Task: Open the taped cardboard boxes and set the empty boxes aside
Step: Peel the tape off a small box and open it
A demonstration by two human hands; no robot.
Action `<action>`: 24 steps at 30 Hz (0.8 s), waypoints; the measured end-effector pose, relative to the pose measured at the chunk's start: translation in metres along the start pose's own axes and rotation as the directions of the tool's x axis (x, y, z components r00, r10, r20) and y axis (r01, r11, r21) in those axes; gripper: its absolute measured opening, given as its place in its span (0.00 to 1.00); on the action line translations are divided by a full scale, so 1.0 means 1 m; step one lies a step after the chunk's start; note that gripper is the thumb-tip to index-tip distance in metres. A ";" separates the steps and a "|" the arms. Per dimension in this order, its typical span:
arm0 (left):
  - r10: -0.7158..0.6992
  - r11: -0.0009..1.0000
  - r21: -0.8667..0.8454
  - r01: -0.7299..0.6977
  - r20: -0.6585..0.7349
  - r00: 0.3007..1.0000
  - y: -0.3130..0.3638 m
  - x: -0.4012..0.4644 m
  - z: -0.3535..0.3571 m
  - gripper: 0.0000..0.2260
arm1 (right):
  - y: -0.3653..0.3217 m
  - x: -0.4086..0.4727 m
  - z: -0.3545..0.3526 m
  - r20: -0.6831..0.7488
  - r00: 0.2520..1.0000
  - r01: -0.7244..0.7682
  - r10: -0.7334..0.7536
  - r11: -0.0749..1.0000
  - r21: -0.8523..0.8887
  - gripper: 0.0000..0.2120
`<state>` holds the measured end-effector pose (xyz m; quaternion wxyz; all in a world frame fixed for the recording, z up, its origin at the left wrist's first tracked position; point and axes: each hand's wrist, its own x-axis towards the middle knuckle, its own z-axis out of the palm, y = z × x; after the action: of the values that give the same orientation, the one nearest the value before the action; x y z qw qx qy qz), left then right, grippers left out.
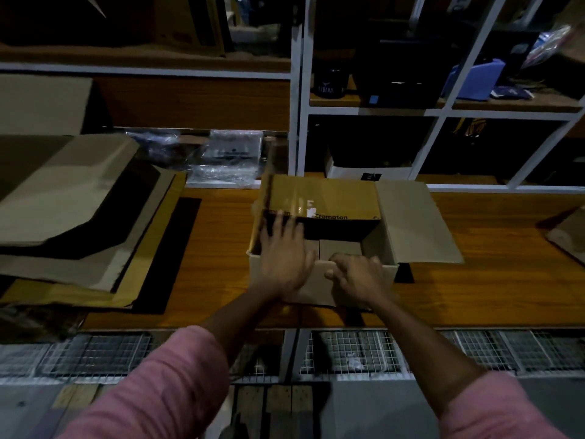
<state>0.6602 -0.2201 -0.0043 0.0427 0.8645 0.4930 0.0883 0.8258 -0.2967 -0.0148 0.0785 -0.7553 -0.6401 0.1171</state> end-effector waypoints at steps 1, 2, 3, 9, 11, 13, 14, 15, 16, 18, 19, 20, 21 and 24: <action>-0.066 0.998 0.024 0.066 -0.026 0.997 -0.014 0.000 0.001 0.31 | 0.002 -0.001 0.003 -0.005 1.000 0.017 -0.016 1.000 0.023 0.07; -0.131 0.991 0.035 0.133 -0.042 0.990 -0.029 0.000 0.002 0.30 | 0.004 -0.002 0.003 0.005 1.000 0.026 -0.027 0.998 0.048 0.08; -0.207 0.978 0.010 0.208 -0.055 0.977 -0.042 0.001 0.005 0.28 | 0.004 -0.002 0.001 0.025 0.999 0.040 -0.042 0.997 0.063 0.09; -0.527 0.768 -0.467 0.439 -0.071 0.847 -0.073 0.012 0.014 0.22 | -0.003 0.011 -0.007 0.176 0.975 0.131 -0.135 0.991 0.038 0.10; -0.592 0.687 -0.541 0.484 -0.031 0.805 -0.074 0.014 0.012 0.18 | -0.011 0.017 -0.008 0.205 0.964 0.158 -0.171 0.984 0.078 0.10; -0.621 0.641 -0.563 0.522 0.021 0.784 -0.075 0.017 0.011 0.15 | -0.017 0.021 -0.009 0.226 0.955 0.165 -0.191 0.978 0.128 0.16; -0.626 0.634 -0.556 0.538 0.040 0.779 -0.077 0.019 0.011 0.14 | -0.019 0.023 -0.009 0.230 0.956 0.154 -0.183 0.979 0.136 0.18; -0.627 0.637 -0.538 0.552 0.054 0.777 -0.078 0.020 0.011 0.13 | -0.020 0.025 -0.009 0.221 0.960 0.144 -0.171 0.980 0.134 0.18; -0.627 0.643 -0.518 0.564 0.066 0.776 -0.078 0.020 0.011 0.13 | -0.019 0.025 -0.007 0.192 0.970 0.128 -0.151 0.983 0.129 0.17; -0.620 0.662 -0.482 0.574 0.078 0.780 -0.077 0.018 0.012 0.12 | -0.016 0.024 -0.001 0.113 0.988 0.087 -0.102 0.988 0.126 0.14; -0.614 0.674 -0.469 0.571 0.074 0.786 -0.075 0.017 0.013 0.12 | -0.014 0.022 0.001 0.092 0.993 0.064 -0.077 0.989 0.131 0.14; -0.604 0.692 -0.453 0.562 0.062 0.794 -0.073 0.016 0.014 0.12 | -0.012 0.021 0.001 0.081 0.995 0.051 -0.062 0.989 0.138 0.14; -0.604 0.699 -0.439 0.564 0.059 0.795 -0.076 0.012 0.015 0.11 | -0.015 0.020 0.001 0.089 0.993 0.059 -0.073 0.987 0.147 0.14; -0.604 0.702 -0.446 0.555 0.039 0.796 -0.078 0.006 0.016 0.10 | -0.020 0.019 -0.002 0.112 0.991 0.048 -0.069 0.983 0.178 0.15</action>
<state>0.6009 -0.1748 -0.0319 0.2329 0.6267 0.7086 0.2256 0.8106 -0.2750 -0.0094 0.1102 -0.7180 -0.6529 0.2146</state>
